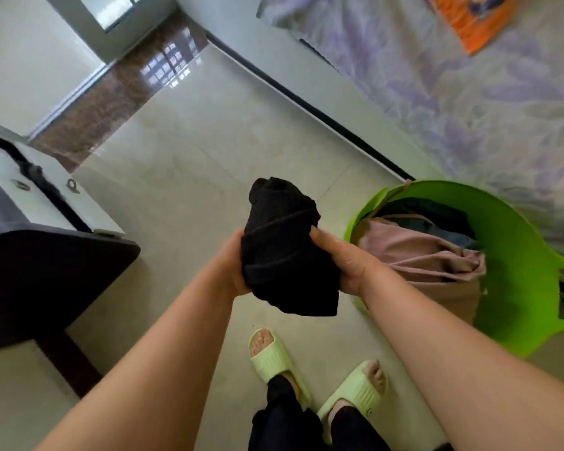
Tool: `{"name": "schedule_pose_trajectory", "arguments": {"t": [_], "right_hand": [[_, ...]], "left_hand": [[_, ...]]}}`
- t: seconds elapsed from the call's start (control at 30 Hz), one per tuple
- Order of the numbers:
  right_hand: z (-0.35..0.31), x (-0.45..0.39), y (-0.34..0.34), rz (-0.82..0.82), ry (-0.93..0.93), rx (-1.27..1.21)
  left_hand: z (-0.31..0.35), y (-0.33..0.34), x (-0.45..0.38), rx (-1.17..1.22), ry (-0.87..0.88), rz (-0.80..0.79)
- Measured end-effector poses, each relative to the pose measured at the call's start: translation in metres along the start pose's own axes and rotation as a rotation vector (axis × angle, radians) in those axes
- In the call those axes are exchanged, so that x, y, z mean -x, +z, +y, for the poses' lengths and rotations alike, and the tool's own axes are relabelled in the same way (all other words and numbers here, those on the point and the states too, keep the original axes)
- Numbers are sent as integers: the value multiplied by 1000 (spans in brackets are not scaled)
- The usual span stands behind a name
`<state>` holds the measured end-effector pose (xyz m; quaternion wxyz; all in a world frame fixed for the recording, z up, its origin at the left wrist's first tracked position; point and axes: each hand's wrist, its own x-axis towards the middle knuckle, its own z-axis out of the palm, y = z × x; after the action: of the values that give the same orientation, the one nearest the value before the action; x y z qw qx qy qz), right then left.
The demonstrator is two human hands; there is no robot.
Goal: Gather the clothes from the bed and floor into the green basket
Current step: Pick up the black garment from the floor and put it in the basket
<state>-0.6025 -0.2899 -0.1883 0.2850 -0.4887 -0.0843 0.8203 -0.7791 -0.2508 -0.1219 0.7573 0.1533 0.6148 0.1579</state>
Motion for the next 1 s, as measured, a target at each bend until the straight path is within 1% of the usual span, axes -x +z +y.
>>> {"name": "schedule_pose_trajectory", "arguments": {"t": [0.1, 0.17, 0.23, 0.33, 0.43, 0.5, 0.57, 0.6, 0.67, 0.7, 0.73, 0.77, 0.8, 0.83, 0.9, 1.0], "right_hand": [[-17, 36, -7, 23, -10, -140], [-29, 68, -29, 77, -103, -207], [-35, 89, -45, 92, -160, -258], [-37, 126, -87, 122, -202, -320], [-33, 150, -116, 154, -261, -405], [-29, 172, -151, 163, -307, -455], [-23, 175, -173, 199, -324, -468], [-21, 175, -188, 267, -316, -480], [-16, 168, -218, 481, -270, -482], [-13, 160, -228, 607, -230, -391], [-9, 156, -237, 695, -180, -269], [-6, 151, -241, 722, -119, -152], [-3, 148, -243, 709, -56, -69], [0, 146, -242, 686, -21, -14], [0, 143, -236, 677, -44, 43], [-11, 132, -227, 801, -116, 222]], "left_hand": [[17, 41, 13, -113, 35, -44], [23, 85, 22, -174, 42, -91], [22, 111, 19, -211, 36, -151], [7, 165, 14, -236, -45, -257], [-14, 198, 2, -231, -136, -309], [-31, 235, -7, -238, -205, -321], [-43, 245, -24, -213, -193, -233], [-49, 251, -33, -197, -179, -165], [-62, 260, -55, -188, -137, -15], [-67, 259, -65, -200, -107, 60], [-74, 257, -77, -254, -90, 143], [-76, 254, -84, -320, -74, 203], [-78, 251, -89, -389, -67, 234], [-78, 251, -90, -434, -55, 230], [-76, 253, -89, -491, -29, 205], [-67, 260, -95, -580, -30, 209]]}}
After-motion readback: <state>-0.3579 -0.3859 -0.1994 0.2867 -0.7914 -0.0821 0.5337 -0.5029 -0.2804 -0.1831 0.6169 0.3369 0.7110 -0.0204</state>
